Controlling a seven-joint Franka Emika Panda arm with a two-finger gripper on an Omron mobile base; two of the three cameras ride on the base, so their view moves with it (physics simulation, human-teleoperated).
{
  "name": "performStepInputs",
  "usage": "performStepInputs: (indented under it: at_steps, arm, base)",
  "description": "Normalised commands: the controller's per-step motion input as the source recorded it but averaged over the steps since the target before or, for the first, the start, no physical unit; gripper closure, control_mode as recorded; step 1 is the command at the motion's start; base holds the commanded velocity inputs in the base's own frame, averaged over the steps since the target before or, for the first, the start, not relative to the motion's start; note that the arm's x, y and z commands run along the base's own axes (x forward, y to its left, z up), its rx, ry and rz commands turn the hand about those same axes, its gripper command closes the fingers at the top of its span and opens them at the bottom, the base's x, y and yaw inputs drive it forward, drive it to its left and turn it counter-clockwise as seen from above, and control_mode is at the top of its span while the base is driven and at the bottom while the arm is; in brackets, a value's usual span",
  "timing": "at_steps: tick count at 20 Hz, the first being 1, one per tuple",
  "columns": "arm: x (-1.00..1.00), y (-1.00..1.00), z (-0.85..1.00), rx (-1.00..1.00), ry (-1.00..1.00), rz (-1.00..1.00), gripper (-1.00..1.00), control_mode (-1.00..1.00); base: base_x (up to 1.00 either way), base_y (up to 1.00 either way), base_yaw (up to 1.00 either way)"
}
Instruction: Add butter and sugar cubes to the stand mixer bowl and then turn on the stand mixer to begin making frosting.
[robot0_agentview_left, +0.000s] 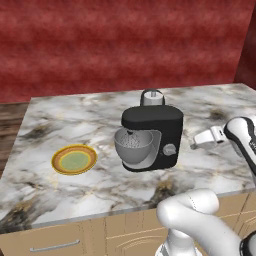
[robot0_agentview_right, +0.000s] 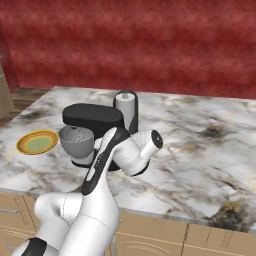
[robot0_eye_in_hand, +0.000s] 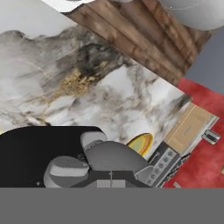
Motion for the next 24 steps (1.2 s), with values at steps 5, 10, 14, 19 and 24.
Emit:
performStepInputs:
  at_steps: [5,10,14,19,24]
  arm:
    - [0.22,0.01,-0.07,0.16,0.04,-0.02,1.00,-1.00]
    - [0.33,0.00,-0.04,0.06,0.10,-0.03,1.00,-1.00]
    - [0.32,0.01,-0.20,0.02,0.11,-0.02,1.00,-1.00]
    - [0.24,0.00,-0.40,0.00,0.09,-0.01,1.00,-1.00]
    - [0.23,0.03,-0.23,0.00,0.06,0.00,1.00,-1.00]
  base:
    - [0.00,0.00,0.00]
    - [0.00,0.00,0.00]
    - [0.00,0.00,0.00]
    - [0.00,0.00,0.00]
    - [0.00,0.00,0.00]
